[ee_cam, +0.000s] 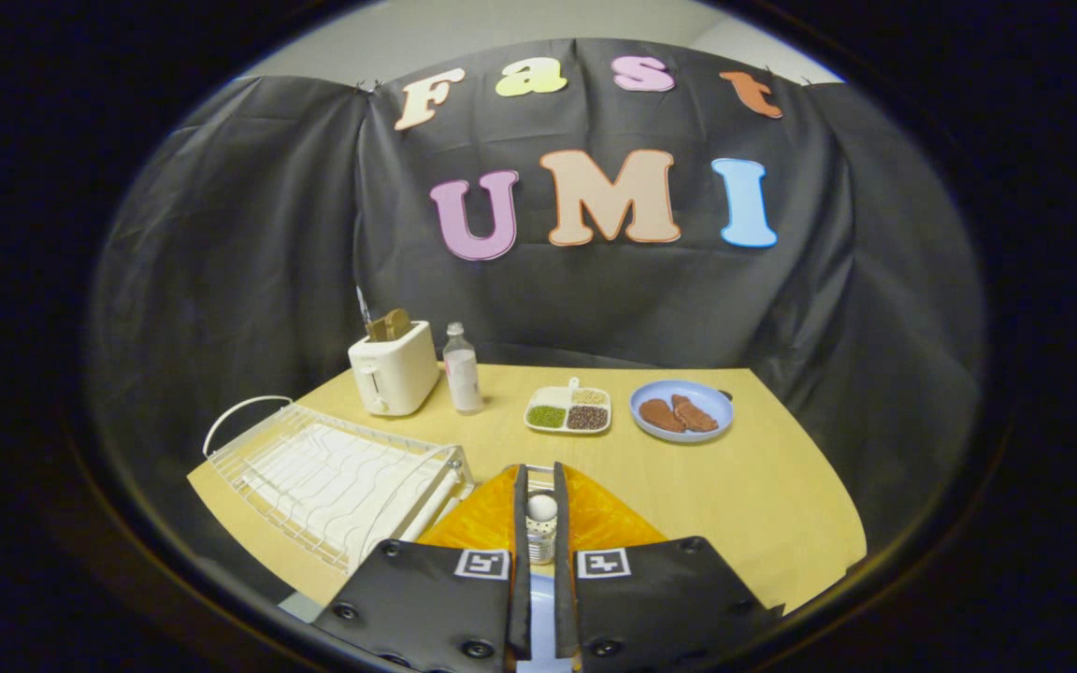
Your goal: Take the plate from the dish rack, then take the spoon from the basket and place it into the plate.
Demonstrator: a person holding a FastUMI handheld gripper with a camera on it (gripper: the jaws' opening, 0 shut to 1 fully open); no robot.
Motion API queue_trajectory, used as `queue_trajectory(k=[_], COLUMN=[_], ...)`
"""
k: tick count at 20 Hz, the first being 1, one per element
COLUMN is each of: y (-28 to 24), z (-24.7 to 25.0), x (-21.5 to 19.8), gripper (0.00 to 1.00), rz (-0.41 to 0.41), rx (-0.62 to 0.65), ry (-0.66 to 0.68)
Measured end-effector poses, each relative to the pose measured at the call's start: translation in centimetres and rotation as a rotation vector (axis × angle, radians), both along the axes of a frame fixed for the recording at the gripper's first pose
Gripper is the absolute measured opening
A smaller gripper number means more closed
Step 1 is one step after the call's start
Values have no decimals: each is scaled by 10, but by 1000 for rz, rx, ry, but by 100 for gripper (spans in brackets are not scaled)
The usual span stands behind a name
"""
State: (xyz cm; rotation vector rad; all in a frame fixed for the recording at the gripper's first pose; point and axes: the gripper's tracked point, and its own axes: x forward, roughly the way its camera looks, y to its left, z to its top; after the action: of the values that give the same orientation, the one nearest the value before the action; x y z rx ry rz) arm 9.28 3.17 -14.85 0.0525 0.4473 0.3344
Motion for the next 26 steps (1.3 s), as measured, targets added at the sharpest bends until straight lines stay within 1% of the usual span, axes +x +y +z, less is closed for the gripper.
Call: queue_trajectory(k=[7, 15, 22, 26], y=[-16, -22, -13, -9], z=[23, 25, -14, -38], x=[-35, -82, -112, -122], gripper=[12, 12, 12, 12], rz=[-49, -77, -79, -78], rx=[-5, 2, 9, 9], ry=[-28, -22, 39, 77])
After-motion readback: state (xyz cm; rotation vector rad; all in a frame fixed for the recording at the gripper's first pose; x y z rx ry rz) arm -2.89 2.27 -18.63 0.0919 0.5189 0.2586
